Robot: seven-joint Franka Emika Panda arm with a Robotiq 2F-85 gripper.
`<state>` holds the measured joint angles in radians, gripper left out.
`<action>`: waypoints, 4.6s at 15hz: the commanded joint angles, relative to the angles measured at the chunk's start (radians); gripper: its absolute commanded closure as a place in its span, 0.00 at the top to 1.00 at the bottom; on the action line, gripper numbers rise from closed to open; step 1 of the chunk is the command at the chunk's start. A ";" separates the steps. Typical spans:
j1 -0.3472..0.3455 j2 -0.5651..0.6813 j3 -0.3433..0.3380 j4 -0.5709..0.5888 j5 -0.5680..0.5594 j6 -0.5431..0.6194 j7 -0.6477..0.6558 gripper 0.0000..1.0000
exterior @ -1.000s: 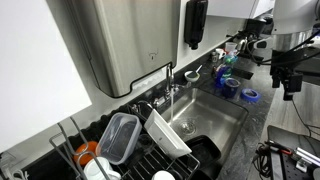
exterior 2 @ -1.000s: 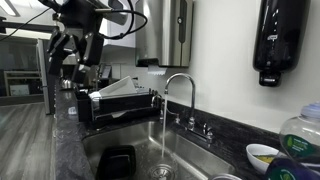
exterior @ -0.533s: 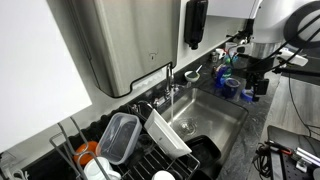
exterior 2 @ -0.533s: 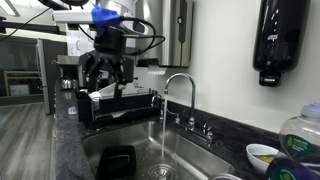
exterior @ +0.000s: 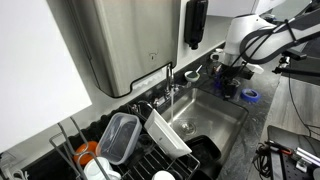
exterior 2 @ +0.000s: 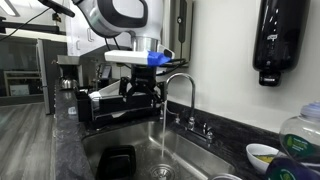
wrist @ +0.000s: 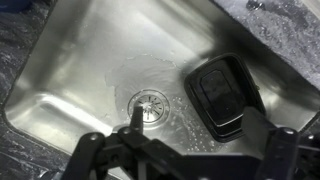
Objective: Push the faucet handle on the right towards the back
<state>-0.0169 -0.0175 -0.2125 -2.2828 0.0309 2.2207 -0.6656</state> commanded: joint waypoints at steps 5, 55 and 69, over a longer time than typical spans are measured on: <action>-0.043 0.048 0.039 0.044 0.000 -0.002 -0.006 1.00; -0.245 0.514 0.184 0.390 0.123 0.394 -0.161 1.00; -0.249 0.589 0.180 0.472 0.018 0.416 -0.134 1.00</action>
<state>-0.2402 0.5396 -0.0521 -1.8496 0.0814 2.6132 -0.8097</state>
